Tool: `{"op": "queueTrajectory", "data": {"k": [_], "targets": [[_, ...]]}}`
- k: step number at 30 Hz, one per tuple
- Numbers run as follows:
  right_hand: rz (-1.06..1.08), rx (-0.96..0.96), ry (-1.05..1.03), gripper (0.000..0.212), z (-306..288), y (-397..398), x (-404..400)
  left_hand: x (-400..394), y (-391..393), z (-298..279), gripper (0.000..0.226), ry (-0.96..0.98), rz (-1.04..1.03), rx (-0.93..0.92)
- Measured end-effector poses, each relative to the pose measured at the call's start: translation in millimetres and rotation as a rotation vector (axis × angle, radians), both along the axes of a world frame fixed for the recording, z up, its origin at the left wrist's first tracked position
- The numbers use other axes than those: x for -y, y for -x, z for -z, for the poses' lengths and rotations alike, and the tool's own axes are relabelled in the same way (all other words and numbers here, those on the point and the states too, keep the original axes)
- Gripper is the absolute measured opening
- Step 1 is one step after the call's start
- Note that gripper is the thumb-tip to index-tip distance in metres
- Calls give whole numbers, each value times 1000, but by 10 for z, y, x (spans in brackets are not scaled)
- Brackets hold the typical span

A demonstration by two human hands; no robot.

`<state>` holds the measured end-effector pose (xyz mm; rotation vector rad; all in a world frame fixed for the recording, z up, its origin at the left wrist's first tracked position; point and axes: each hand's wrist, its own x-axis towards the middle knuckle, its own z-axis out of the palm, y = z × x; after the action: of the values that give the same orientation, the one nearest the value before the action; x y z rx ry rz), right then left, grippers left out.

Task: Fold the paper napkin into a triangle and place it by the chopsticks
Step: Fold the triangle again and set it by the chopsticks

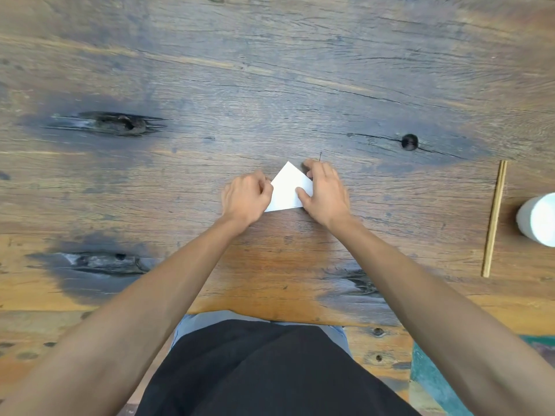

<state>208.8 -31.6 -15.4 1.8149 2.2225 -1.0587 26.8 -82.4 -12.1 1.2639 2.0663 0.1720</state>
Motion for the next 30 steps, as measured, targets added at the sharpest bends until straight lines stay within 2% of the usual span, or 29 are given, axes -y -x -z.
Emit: {"op": "queueTrajectory", "data": {"k": [2, 7, 12, 16, 19, 22, 30], "targets": [[39, -19, 29, 58, 2, 11, -30, -5, 1, 39, 12, -45, 33, 71], [96, -72, 105, 54, 14, 22, -132, -21, 16, 132, 35, -68, 71, 147], [145, -174, 161, 22, 45, -15, -178, -51, 7, 137, 45, -74, 123, 169], [219, -258, 222, 8, 30, -75, -173, -55, 4, 144, 39, -92, 135, 161], [287, -329, 272, 10, -21, -132, -167, -45, 26, 153, 34, -95, 148, 175], [361, -398, 309, 15, -69, -198, -137, -51, 48, 142, 19, -70, 183, 199], [510, -480, 341, 14, -220, -368, -49, -73, 78, 55, 4, 46, 25, 561]]}}
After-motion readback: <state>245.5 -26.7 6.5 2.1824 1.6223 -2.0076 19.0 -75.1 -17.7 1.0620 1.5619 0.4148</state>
